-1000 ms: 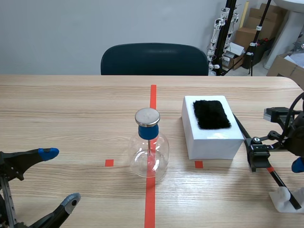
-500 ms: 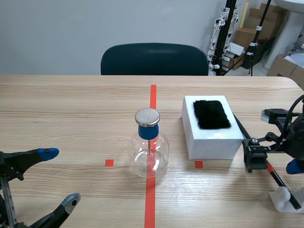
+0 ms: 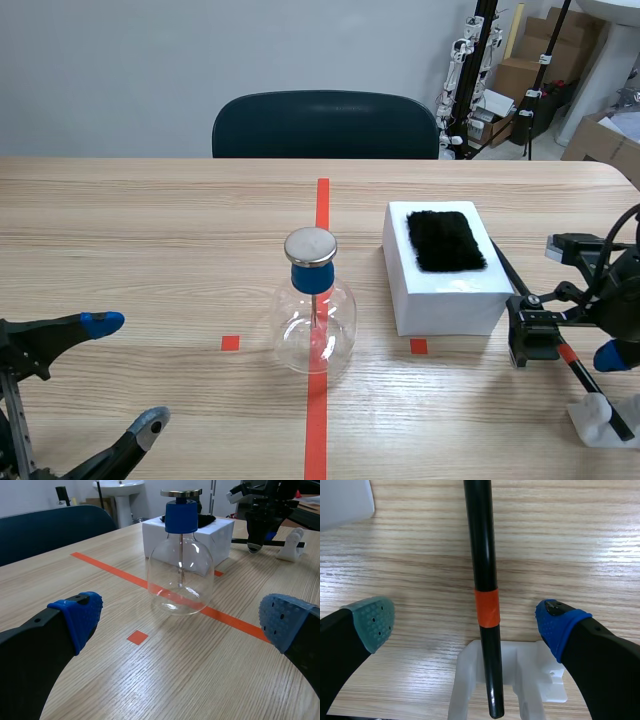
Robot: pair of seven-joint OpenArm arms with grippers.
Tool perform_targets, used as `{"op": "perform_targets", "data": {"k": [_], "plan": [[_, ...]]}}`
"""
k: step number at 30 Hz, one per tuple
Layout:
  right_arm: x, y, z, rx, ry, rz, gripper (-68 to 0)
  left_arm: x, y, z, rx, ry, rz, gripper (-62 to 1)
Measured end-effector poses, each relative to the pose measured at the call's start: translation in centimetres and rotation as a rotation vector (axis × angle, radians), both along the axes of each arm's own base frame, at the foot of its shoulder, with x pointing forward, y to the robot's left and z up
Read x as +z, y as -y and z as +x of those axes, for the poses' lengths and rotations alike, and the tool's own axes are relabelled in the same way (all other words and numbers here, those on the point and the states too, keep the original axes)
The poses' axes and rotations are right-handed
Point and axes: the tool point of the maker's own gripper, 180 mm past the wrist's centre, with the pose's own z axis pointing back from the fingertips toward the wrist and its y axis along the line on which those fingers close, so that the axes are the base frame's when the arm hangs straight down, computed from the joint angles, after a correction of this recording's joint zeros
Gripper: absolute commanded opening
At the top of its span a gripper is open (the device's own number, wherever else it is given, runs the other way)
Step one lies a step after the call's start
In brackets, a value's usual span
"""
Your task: Do the electroscope experiment. pick up the black charging rod
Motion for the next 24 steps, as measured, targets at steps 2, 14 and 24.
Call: {"op": "perform_targets", "data": {"k": [2, 14, 24], "plan": [[0.01, 0.00, 0.01, 0.000, 0.001, 0.001, -11.8, 0.00, 0.00, 0.00, 0.000, 0.000, 0.000, 1.4], [0.03, -0.11, 0.08, -0.001, 0.004, 0.007, -11.8, 0.00, 0.00, 0.00, 0.000, 0.000, 0.000, 1.4], [-0.19, -0.06, 0.46, -0.008, 0.030, 0.010, -22.9, 0.00, 0.00, 0.00, 0.000, 0.000, 0.000, 1.4]]}}
